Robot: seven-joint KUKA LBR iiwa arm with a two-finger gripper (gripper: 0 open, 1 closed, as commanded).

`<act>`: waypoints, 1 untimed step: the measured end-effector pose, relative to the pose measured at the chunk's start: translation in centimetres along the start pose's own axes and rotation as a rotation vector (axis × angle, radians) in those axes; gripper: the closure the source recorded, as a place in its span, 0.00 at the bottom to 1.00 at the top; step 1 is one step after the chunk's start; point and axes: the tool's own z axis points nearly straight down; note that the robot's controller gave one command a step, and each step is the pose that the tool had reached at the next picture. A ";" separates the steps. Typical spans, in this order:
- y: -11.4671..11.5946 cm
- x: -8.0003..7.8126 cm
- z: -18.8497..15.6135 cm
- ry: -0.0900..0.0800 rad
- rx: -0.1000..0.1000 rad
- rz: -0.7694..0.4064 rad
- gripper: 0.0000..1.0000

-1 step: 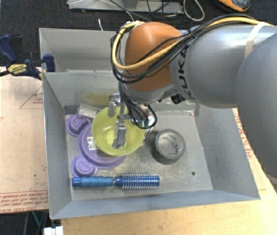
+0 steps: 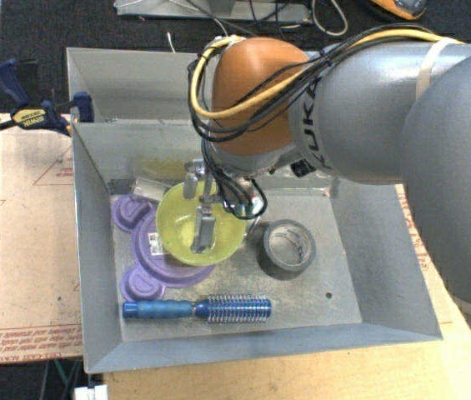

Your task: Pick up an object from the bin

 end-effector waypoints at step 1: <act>3.7 2.6 6.0 -0.002 -0.001 -0.116 0.00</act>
Offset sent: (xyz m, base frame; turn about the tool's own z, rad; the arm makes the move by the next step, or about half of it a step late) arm -0.0192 0.0544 -0.0832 -0.2155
